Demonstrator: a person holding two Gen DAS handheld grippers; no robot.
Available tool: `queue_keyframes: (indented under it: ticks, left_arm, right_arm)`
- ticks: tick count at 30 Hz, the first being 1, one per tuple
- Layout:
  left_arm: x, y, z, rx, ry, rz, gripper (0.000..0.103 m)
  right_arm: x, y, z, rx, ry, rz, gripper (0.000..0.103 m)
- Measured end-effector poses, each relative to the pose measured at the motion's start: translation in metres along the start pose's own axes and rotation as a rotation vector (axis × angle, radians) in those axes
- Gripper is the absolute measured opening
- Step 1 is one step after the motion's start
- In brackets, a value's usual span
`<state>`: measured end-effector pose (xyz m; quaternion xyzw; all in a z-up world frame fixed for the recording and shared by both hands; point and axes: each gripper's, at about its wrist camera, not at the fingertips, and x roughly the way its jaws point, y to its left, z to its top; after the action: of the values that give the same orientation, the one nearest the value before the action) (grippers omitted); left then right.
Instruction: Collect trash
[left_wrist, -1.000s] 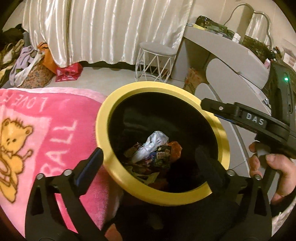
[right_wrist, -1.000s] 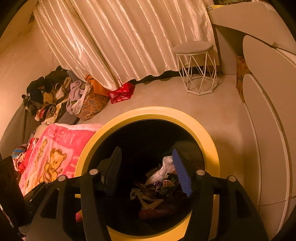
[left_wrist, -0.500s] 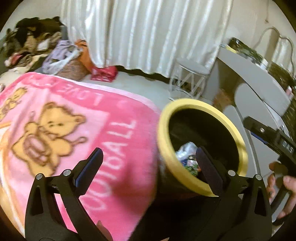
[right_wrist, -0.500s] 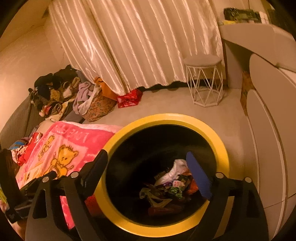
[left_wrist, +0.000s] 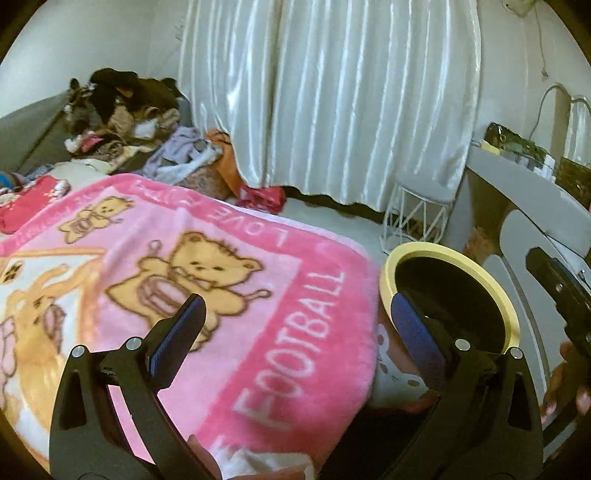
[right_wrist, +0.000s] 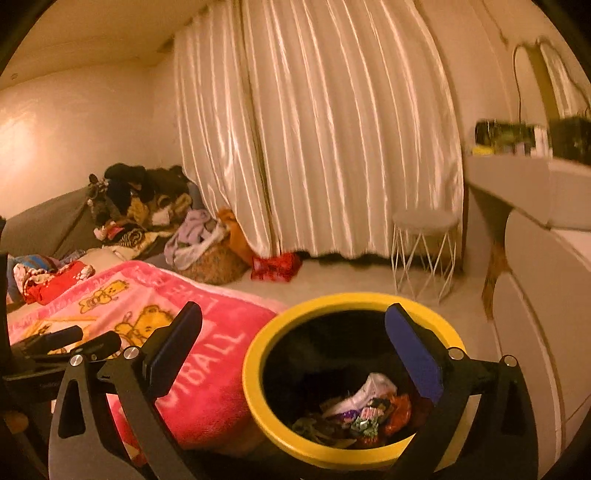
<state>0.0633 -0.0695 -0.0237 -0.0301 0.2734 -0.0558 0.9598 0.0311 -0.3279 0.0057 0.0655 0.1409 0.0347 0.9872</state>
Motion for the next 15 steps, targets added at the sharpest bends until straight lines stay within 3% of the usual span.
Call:
queue_keyframes:
  ticks: [6,15]
  left_arm:
    - [-0.023,0.004,-0.013,0.012,-0.056,-0.001,0.092]
    - [-0.026,0.004,-0.016,0.016,-0.068,0.012,0.092]
  right_arm:
    - [-0.016,0.017,-0.006,-0.073,-0.078,-0.004,0.097]
    - [-0.016,0.021,-0.011,-0.095,-0.075,-0.01,0.097]
